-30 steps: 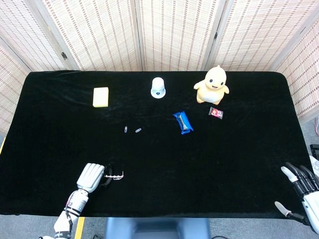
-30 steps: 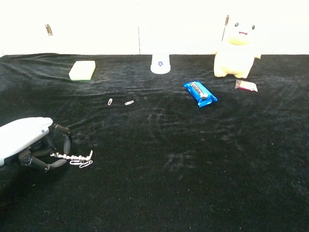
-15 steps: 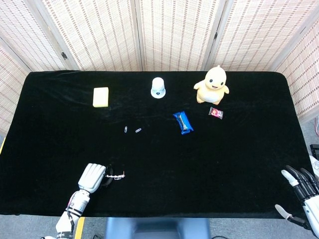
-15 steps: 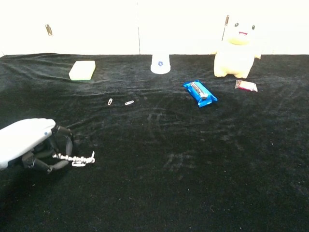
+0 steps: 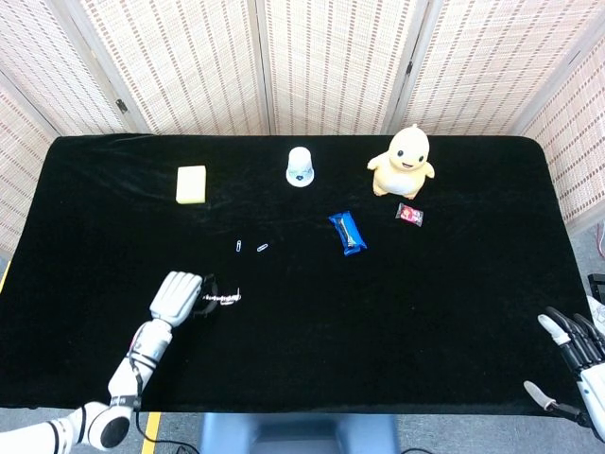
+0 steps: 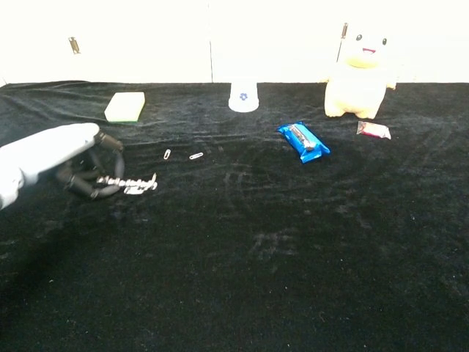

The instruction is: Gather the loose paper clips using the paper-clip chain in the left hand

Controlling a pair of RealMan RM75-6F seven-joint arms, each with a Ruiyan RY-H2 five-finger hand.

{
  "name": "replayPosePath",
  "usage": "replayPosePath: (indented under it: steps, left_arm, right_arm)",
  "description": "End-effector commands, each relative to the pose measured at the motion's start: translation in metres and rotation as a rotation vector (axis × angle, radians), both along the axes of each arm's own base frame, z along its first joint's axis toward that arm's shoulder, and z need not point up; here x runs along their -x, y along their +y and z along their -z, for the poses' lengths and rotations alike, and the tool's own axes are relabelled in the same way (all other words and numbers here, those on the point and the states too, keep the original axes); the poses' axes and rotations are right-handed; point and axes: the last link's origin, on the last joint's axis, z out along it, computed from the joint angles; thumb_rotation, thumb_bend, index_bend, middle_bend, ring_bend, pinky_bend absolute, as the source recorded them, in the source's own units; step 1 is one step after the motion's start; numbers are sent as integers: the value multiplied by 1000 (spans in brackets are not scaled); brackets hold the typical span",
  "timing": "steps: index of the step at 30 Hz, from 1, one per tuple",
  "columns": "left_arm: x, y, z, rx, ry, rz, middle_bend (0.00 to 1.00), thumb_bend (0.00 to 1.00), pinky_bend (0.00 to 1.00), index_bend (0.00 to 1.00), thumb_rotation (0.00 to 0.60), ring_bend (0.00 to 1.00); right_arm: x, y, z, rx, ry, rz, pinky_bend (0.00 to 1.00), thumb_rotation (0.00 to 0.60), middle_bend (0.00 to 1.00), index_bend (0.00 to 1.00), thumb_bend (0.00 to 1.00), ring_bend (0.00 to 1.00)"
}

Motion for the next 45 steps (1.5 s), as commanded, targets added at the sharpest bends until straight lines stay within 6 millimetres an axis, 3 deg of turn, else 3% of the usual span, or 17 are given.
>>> replayPosePath:
  steps: [1, 9, 16, 34, 45]
  left_arm:
    - [-4, 26, -3, 4, -10, -10, 1000, 426, 1000, 751, 600, 1000]
    - [-2, 73, -3, -13, 4, -43, 1000, 425, 1000, 751, 600, 1000]
    - [-1, 100, -2, -4, -6, -68, 1000, 426, 1000, 751, 600, 1000]
    - [-7, 122, 39, 87, -5, -83, 1000, 426, 1000, 751, 600, 1000]
    - [-5, 127, 42, 88, 2, -86, 1000, 426, 1000, 751, 600, 1000]
  right_arm:
    - [1, -4, 0, 2, -2, 16, 0, 600, 75, 22, 235, 94]
    - [7, -19, 1, -8, -12, 81, 0, 600, 80, 28, 235, 93]
    - [12, -27, 1, -8, -28, 131, 0, 600, 82, 32, 235, 93]
    - [24, -25, -4, 27, -58, 222, 0, 600, 84, 32, 235, 94]
    - [25, -26, -4, 24, -60, 225, 0, 600, 84, 33, 235, 94]
